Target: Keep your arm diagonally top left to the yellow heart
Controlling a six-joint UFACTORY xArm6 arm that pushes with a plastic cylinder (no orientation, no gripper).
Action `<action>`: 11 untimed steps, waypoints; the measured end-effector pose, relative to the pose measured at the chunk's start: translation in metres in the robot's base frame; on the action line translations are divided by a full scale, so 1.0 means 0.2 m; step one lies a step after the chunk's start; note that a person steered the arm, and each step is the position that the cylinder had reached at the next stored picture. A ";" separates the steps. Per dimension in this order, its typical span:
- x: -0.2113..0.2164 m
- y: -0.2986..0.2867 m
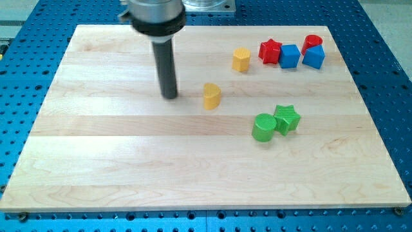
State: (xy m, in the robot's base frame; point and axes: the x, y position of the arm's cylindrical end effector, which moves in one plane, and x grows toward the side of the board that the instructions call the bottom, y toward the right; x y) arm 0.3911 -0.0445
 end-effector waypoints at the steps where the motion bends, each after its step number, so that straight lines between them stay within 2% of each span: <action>1: 0.03 0.43; 2: 0.08 0.73; 9: 0.07 0.69; 10: -0.14 0.28; 11: -0.01 0.05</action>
